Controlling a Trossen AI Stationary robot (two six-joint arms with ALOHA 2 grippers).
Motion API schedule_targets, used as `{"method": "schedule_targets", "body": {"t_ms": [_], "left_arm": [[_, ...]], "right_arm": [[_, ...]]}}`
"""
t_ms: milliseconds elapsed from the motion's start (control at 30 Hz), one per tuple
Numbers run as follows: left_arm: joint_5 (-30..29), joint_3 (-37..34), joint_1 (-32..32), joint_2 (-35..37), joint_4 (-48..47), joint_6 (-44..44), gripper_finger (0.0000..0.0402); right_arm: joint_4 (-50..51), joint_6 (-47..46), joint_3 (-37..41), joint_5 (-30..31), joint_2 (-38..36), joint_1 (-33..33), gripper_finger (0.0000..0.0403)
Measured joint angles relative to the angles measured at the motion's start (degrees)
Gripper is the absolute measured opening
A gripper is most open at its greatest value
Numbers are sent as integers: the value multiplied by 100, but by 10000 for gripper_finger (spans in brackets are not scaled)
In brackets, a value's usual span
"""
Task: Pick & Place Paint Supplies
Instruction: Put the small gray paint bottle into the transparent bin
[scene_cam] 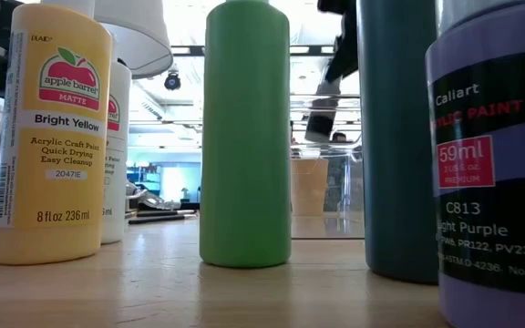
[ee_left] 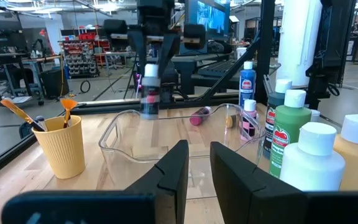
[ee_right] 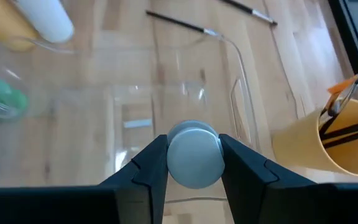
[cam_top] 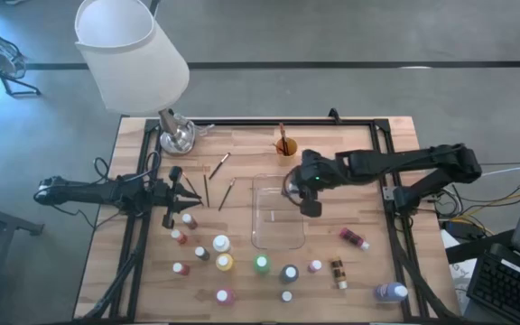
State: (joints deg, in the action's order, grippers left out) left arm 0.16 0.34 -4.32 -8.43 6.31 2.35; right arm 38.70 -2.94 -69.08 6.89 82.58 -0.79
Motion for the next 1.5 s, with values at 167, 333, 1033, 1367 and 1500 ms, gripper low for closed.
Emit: {"method": "schedule_targets", "body": {"t_ms": [167, 333, 1033, 1367, 1500], "left_arm": [[-1, 0, 1, 0, 4, -1, 74], [0, 0, 2, 0, 3, 0, 74], [0, 0, 0, -1, 2, -1, 74], [0, 0, 2, 0, 4, 0, 74], [0, 0, 0, -2, 4, 0, 74]], "right_arm": [[2, 38, 0, 0, 312, 183, 114], [-7, 45, 0, 2, 634, 357, 120], [-163, 213, 42, 14, 1540, 483, 117], [-82, 307, 58, 30, 1535, 485, 199], [-4, 327, 59, 40, 1504, 483, 212]]}}
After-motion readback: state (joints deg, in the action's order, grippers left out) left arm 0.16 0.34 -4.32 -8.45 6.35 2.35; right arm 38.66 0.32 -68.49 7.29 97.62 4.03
